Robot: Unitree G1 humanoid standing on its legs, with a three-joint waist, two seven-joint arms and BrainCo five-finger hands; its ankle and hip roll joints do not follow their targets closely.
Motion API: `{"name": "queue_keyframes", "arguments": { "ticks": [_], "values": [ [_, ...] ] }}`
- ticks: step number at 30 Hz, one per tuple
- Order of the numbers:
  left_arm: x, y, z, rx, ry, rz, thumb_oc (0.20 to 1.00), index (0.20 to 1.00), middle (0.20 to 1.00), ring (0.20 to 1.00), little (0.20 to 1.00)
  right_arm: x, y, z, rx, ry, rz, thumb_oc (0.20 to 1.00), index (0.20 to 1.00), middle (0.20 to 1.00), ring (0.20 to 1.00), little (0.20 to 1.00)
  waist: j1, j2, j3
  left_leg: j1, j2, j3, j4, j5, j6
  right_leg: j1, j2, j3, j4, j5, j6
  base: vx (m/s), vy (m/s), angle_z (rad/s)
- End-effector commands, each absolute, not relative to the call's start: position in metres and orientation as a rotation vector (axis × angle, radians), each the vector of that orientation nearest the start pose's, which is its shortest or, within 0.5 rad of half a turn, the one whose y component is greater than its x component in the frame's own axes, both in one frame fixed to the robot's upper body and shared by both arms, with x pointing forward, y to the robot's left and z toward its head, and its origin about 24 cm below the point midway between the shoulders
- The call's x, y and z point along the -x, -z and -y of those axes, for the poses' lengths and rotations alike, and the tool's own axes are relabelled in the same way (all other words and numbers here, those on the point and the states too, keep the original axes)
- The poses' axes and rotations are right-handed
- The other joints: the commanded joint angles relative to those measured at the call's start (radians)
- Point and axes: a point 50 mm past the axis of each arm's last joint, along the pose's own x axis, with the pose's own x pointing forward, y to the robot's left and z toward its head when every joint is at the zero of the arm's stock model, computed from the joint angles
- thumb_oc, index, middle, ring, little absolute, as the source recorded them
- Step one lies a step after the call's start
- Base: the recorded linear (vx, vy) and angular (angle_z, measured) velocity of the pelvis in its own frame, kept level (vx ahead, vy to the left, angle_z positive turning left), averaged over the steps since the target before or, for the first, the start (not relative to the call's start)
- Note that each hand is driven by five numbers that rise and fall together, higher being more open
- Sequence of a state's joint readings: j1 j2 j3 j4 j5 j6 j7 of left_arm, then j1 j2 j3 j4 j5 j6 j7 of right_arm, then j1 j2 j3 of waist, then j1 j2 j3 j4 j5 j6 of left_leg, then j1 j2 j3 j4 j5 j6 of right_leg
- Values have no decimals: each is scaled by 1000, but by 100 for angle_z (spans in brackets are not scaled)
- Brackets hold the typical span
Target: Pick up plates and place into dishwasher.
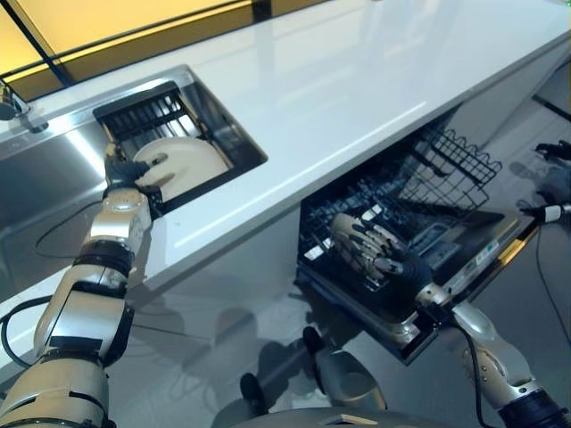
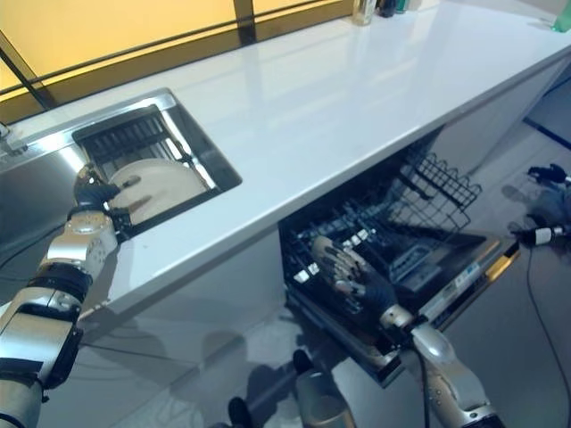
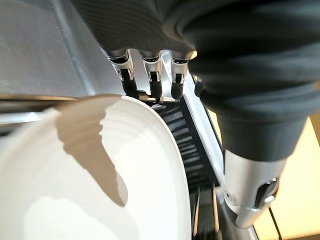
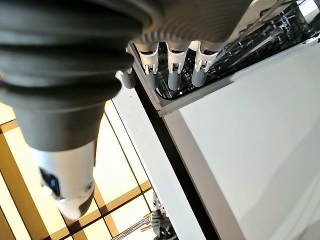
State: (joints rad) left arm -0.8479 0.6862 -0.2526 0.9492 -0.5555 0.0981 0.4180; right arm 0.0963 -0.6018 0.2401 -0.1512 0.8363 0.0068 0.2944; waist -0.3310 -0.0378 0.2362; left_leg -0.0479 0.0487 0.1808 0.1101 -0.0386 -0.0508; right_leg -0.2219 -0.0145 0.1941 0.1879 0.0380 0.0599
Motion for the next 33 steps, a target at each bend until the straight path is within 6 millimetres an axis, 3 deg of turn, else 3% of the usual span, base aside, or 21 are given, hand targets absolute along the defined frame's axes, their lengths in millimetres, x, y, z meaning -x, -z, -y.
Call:
{"name": "queue_keyframes", "arguments": {
  "ticks": [1,5,11,17,27,33],
  "values": [
    [-369,-172,-332,-94,-678,-54,1000,1000,1000,1000,1000,-233,-92,171,-272,-606,72,1000,1000,1000,1000,1000,-25,-18,11,-80,27,7,62,9,34,-53,-15,11,57,-32,55,0,0,0],
    [-372,-174,-330,-24,-669,-76,1000,1000,1000,1000,1000,-233,-94,171,-269,-615,74,1000,1000,1000,1000,1000,-35,-17,14,-78,28,10,62,9,33,-52,-15,11,58,-33,54,0,0,0],
    [-375,-162,-322,30,-609,-149,1000,1000,1000,1000,1000,-233,-92,170,-266,-620,61,1000,1000,1000,1000,1000,-42,-14,11,-70,27,14,69,6,34,-41,-15,15,58,-37,52,31,8,0],
    [-377,-155,-316,-18,-526,-180,1000,1000,1000,1000,1000,-231,-92,170,-264,-620,54,1000,1000,1000,1000,1000,-45,-10,12,-58,25,21,67,3,37,-29,-19,18,54,-36,55,7,1,0],
    [-386,-191,-290,24,-406,42,1000,1000,1000,1000,1000,-228,-84,174,-250,-609,27,1000,1000,1000,1000,1000,-44,9,14,-37,18,25,65,-4,38,-10,-23,21,54,-45,58,31,16,-1],
    [-386,-208,-291,14,-434,86,1000,1000,1000,1000,1000,-228,-87,175,-246,-598,33,1000,1000,1000,1000,1000,-41,10,18,-44,16,23,59,1,38,-19,-20,29,51,-40,58,0,0,0]
  ]
}}
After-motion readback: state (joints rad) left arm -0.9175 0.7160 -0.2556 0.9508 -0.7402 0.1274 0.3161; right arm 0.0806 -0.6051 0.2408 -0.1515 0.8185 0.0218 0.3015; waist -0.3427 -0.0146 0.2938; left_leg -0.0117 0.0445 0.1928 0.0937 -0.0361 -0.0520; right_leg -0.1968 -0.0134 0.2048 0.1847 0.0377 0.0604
